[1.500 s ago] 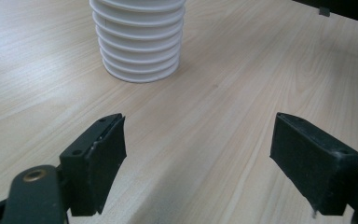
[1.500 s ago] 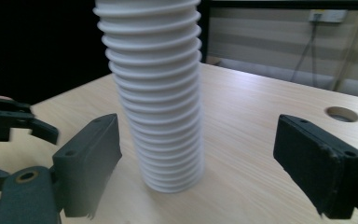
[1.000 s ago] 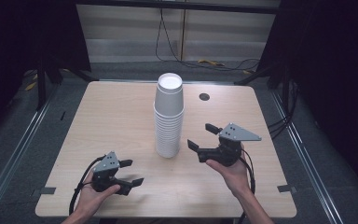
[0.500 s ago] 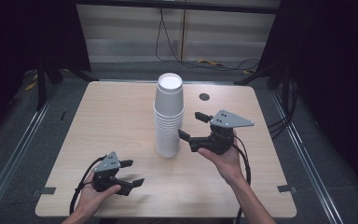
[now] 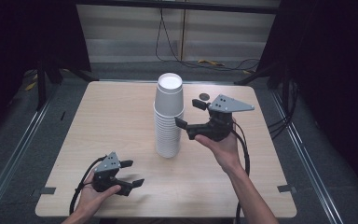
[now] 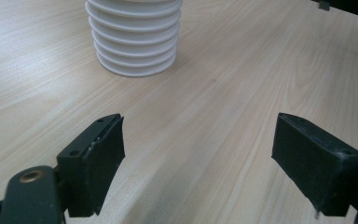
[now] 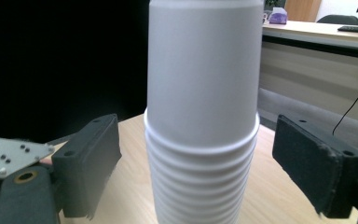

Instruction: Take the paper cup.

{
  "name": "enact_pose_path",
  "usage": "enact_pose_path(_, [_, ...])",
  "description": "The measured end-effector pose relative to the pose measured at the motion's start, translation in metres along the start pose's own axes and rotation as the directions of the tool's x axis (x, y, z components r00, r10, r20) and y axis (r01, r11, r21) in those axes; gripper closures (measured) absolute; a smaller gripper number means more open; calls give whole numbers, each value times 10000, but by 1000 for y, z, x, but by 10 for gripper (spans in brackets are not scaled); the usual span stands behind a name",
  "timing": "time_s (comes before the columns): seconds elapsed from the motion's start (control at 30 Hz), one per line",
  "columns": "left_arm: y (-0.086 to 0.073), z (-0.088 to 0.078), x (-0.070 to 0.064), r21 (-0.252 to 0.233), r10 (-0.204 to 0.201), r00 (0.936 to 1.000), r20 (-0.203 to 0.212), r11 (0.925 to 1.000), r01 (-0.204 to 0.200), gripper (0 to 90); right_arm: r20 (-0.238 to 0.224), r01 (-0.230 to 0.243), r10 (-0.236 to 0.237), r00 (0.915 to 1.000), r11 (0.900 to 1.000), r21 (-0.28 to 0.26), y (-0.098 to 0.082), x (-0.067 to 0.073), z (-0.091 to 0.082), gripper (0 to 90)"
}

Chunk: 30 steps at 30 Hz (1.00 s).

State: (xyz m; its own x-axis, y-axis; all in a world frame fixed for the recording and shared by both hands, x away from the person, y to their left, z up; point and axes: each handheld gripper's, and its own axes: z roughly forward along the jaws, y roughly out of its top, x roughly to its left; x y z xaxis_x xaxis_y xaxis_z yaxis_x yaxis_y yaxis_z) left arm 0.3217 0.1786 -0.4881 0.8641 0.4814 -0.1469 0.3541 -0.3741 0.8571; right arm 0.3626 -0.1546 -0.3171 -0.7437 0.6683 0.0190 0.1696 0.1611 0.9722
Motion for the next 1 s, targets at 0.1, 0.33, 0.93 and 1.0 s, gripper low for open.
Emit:
enact_pose_path(0.1, [0,0,0,22,-22,10000,13,10000,22,167,-251,-116,121,9996,9998,175,11,-4,3,137])
enact_pose_path(0.33, [0,0,0,-14,-13,10000,1,10000,13,168,-569,-121,146,9983,9990,437,25,-8,14,136])
enact_pose_path(0.93, [-1,1,0,8,-39,10000,-45,10000,39,168,-428,458,-425,9982,9957,803,54,-10,37,139])
enact_pose_path(1.0, [-1,1,0,14,-10,10000,-42,10000,10,167,-443,422,-387,9983,9957,829,56,-12,40,138])
